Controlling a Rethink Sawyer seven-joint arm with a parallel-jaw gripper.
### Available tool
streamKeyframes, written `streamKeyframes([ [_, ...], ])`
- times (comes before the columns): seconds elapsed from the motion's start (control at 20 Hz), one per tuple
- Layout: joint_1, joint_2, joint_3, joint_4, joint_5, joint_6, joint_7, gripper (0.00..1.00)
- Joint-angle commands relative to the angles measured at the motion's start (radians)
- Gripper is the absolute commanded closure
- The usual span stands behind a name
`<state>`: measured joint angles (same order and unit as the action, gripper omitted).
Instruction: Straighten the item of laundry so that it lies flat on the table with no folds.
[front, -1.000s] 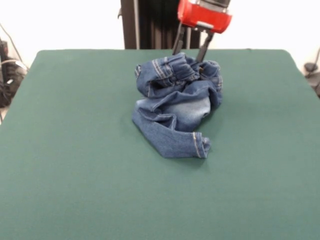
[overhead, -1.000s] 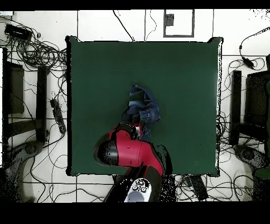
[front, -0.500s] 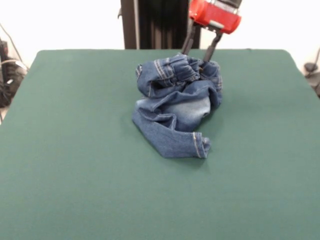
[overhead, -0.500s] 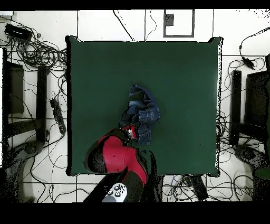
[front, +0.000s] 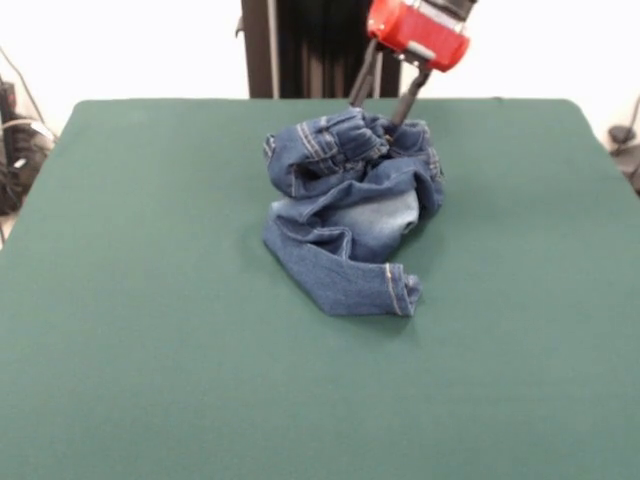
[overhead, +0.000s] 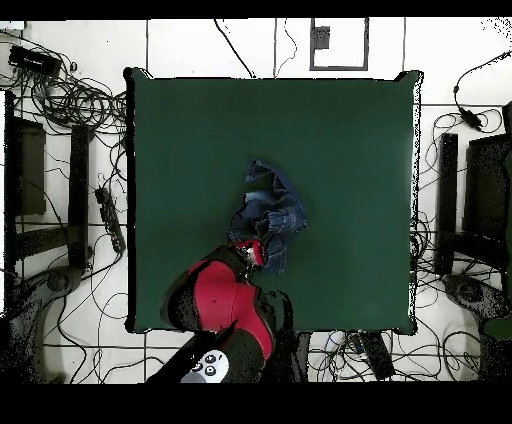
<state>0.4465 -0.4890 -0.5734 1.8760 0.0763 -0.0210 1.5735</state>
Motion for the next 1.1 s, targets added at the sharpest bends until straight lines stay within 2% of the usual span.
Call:
streamKeyframes([
  [0.05, -0.001, 0.019, 0.021, -0.017, 0.054, 0.002, 0.22, 0.0],
  [0.9, -0.112, -0.085, 0.173, -0.035, 0.018, 0.133, 0.154, 0.0],
  [1.1, -0.162, -0.116, 0.238, -0.024, -0.001, 0.153, 0.13, 0.0],
])
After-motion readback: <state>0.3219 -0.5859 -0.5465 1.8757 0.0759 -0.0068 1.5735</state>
